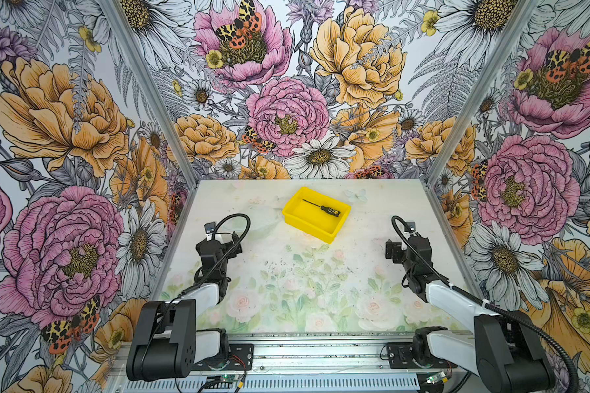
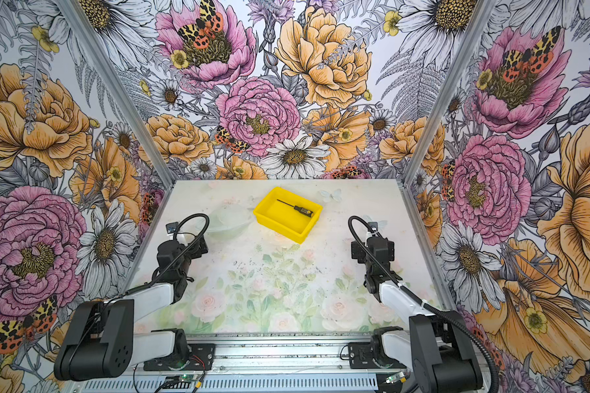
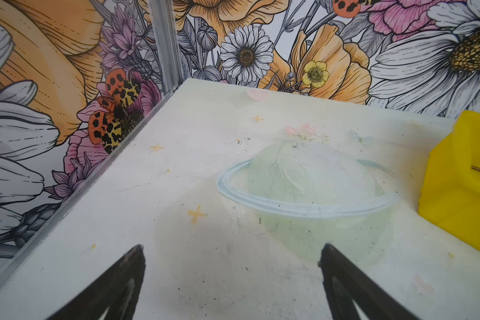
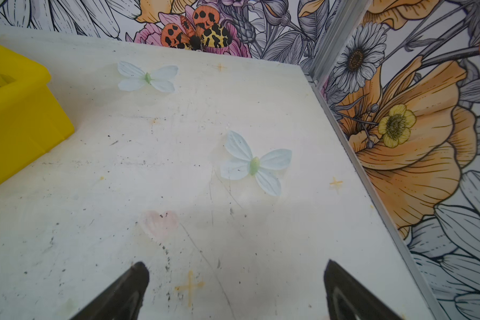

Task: Put the screwdriver in the bin

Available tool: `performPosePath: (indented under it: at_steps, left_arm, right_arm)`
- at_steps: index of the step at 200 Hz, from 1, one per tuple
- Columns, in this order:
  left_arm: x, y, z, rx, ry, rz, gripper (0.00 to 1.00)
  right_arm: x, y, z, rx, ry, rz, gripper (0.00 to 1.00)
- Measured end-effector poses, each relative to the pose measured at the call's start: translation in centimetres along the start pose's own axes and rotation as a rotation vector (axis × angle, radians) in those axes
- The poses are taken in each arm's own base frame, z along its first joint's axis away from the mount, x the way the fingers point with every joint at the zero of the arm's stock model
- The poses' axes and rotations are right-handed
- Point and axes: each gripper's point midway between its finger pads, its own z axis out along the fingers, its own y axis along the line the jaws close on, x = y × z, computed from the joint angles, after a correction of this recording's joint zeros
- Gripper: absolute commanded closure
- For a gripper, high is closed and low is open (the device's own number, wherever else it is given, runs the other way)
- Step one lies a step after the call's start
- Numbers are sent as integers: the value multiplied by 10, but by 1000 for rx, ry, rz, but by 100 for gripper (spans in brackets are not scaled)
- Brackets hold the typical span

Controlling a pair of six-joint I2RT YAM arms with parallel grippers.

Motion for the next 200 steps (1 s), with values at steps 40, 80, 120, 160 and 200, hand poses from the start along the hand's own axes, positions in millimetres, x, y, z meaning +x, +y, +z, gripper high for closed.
performPosePath:
  at_steps: [40,80,120,160,200]
  left_arm:
    - [-5,-8,22,25,-27,-4,1]
    - [-3,-13,29,50,-43,-6,1]
    - [-4,-20,31,88,-60,3,1]
    - [-6,-22,31,98,-68,11,1]
    - [-7,-22,30,100,-74,14,1]
  right_arm:
    - [-4,3,22,1,-29,7,1]
    - [-20,3,36,11,-103,29,1]
    - [-23,-12,43,47,-136,73,0]
    - [-18,-22,45,74,-164,122,0]
    - [-23,-24,44,77,-188,138,0]
